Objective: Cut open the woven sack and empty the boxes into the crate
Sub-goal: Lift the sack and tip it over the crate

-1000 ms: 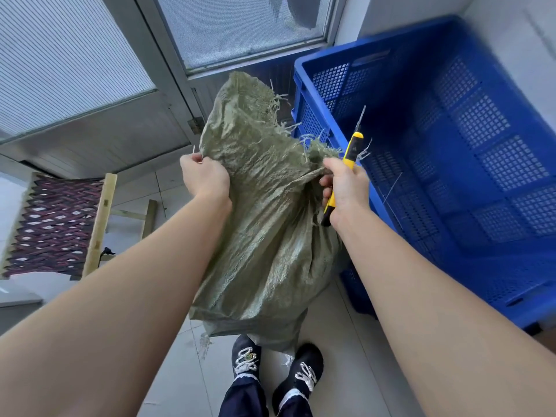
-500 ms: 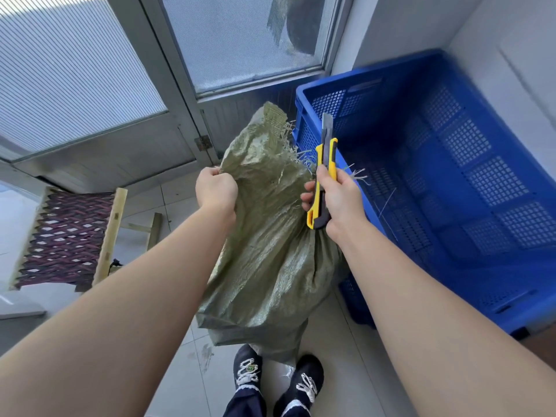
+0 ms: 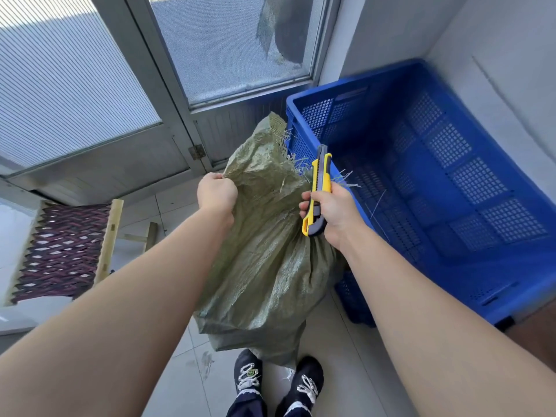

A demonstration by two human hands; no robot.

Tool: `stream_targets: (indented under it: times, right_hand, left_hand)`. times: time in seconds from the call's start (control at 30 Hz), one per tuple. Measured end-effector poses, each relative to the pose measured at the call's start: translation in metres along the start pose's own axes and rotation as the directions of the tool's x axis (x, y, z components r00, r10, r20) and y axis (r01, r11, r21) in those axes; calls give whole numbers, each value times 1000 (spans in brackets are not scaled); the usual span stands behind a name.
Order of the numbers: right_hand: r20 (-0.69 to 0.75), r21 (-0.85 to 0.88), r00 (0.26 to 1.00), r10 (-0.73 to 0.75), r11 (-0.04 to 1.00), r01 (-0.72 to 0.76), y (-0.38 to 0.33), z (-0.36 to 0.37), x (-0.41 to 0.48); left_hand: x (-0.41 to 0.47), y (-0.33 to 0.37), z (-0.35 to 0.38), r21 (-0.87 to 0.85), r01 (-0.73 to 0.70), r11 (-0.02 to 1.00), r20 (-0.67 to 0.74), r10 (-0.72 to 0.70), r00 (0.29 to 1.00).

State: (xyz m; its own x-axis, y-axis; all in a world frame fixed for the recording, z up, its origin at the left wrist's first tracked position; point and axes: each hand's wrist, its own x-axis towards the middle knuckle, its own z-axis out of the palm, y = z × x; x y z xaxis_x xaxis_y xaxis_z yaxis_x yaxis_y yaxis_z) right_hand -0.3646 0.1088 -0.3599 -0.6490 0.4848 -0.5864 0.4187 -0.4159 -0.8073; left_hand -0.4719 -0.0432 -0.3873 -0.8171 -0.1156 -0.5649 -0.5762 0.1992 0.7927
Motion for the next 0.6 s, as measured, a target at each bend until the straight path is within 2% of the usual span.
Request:
stream_targets:
  times: [0.27, 0.47, 0.6]
  right_hand:
    - [15, 7, 1000, 22, 1000, -22, 6, -7, -5]
    - [-54, -39, 999, 5, 999, -7, 5, -10, -8]
    - [-108, -40, 994, 31, 999, -35, 9, -10, -3]
  left_hand:
    - [-9, 9, -1, 59, -12, 998, 24, 11, 1000]
    - [-22, 13, 5, 147, -77, 986, 193, 48, 980]
    - [-14, 11, 2, 88, -83, 993, 175, 67, 982]
